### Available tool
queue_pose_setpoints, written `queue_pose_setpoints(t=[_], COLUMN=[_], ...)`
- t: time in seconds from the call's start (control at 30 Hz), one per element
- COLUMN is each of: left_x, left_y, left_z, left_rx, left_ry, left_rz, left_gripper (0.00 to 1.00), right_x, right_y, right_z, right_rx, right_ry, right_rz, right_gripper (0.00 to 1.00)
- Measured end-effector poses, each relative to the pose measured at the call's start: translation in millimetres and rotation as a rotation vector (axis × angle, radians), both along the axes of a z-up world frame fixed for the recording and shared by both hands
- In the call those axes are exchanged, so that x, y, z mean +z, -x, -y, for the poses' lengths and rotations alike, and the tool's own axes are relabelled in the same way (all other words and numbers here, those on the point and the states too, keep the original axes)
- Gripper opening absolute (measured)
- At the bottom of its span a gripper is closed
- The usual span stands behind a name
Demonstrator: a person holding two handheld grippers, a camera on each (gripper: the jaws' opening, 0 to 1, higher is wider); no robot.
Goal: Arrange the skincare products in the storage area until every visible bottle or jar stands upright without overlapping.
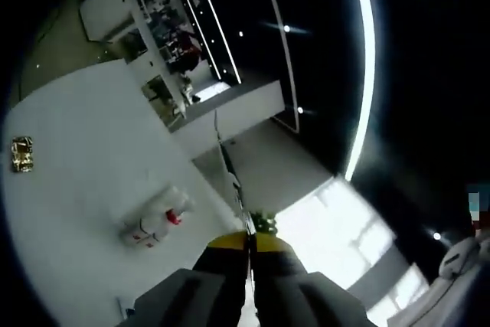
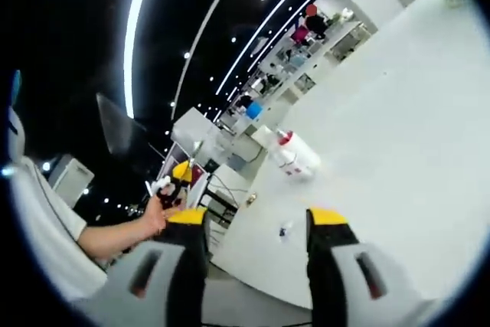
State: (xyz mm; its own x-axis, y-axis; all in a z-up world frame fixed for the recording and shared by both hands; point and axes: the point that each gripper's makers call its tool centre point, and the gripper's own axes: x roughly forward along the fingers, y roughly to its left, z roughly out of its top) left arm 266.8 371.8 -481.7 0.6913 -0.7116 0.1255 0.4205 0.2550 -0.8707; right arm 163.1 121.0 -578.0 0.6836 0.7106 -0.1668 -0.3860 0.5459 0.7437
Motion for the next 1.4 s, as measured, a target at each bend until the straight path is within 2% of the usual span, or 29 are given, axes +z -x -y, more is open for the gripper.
queue_pose_setpoints(t=[0.2,0.5,0.83,0.93,1.07,1.23,1.4], left_x=[-0.2,-22.0,-58.2,-62.5,-73.6,-93.6,-120.8], left_y=[-14.8,-32.3,-48.0,-41.3,-36.7,-35.7,-55.6], left_z=[-14,-30,-42,-37,-31,-23,-36], left_rx=[0.019,0.028,0.013,0.008,-0.010,-0.040,-0.063], left_ry=[0.005,-0.012,-0.042,-0.055,-0.073,-0.113,-0.130], left_rz=[0.001,-0.048,-0.118,-0.143,-0.175,-0.219,-0.257], left_gripper=[0.00,0.00,0.00,0.00,0.00,0.00,0.00], right_x=[-4.1,-9.6,-15.4,-19.6,-21.8,-25.5,-29.1], right_y=[7,14,18,20,20,22,23], right_z=[3,5,15,18,20,17,12], right_rx=[-0.014,-0.037,-0.091,-0.101,-0.101,-0.091,-0.075], right_ry=[0.029,0.079,0.149,0.190,0.208,0.244,0.287], right_rz=[-0.009,-0.011,0.015,0.021,0.023,0.023,0.023], right_gripper=[0.52,0.52,0.52,0.52,0.51,0.51,0.51])
